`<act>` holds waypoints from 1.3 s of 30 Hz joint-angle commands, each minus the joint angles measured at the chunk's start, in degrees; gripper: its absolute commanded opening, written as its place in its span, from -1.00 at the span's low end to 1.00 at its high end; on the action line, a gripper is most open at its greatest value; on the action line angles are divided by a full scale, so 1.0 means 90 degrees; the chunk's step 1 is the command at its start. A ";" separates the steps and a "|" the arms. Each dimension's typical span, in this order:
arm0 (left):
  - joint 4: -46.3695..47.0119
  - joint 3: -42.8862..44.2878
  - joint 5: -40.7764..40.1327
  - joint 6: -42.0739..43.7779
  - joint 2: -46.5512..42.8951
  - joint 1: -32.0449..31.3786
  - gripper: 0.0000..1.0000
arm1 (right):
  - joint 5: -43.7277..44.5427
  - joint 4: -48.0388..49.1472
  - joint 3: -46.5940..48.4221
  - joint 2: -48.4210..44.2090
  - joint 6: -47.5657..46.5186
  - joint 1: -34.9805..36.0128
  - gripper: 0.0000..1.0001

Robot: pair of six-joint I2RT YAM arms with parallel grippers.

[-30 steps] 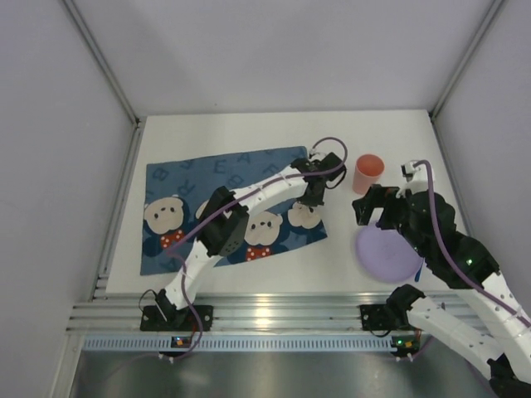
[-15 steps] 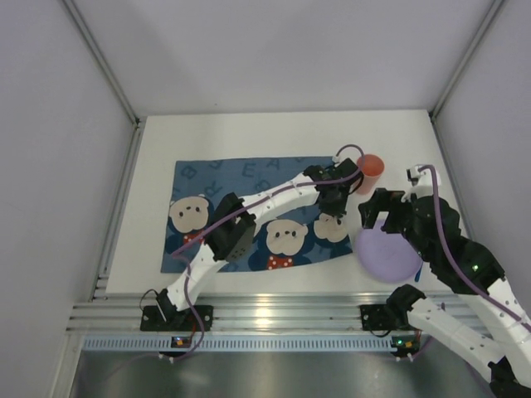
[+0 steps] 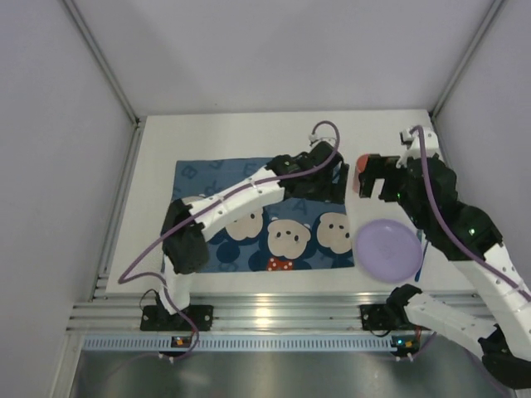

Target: Set the dinner table for one person

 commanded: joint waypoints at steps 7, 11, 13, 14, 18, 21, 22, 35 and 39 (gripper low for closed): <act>-0.0101 -0.2956 -0.1025 -0.0499 -0.3407 0.1534 0.96 | -0.0585 -0.0333 0.1582 0.2725 0.0519 -0.2048 1.00; -0.0257 -0.3750 -0.1102 -0.0637 -0.4636 0.1857 0.95 | -0.2000 -0.0383 0.1709 0.3614 0.0902 -0.3152 0.85; -0.0374 -0.4082 -0.1219 -0.0714 -0.5115 0.1877 0.96 | -0.2217 -0.0373 0.1846 0.4073 0.0824 -0.3359 0.99; -0.0481 -0.4180 -0.1268 -0.0744 -0.5254 0.1887 0.96 | -0.2334 -0.0373 0.2001 0.4210 0.0795 -0.3437 1.00; -0.0658 -0.4619 -0.1425 -0.0842 -0.5742 0.1936 0.96 | -0.2472 -0.0197 0.2042 0.4668 0.0716 -0.3750 0.99; -0.0785 -0.4630 -0.1493 -0.0871 -0.5880 0.1965 0.95 | -0.2599 -0.0070 0.2042 0.5049 0.0716 -0.3847 1.00; -0.0843 -0.4611 -0.1513 -0.0881 -0.5909 0.1975 0.95 | -0.2599 -0.0022 0.2032 0.5128 0.0716 -0.3838 1.00; -0.1430 -0.4777 -0.1981 -0.1271 -0.6593 0.1975 0.94 | -0.2218 0.0477 0.1817 0.6047 0.0629 -0.3847 -0.86; -0.1371 -0.4787 -0.1943 -0.1223 -0.6486 0.1975 0.94 | -0.2384 0.0390 0.2100 0.5999 0.0619 -0.3848 -1.00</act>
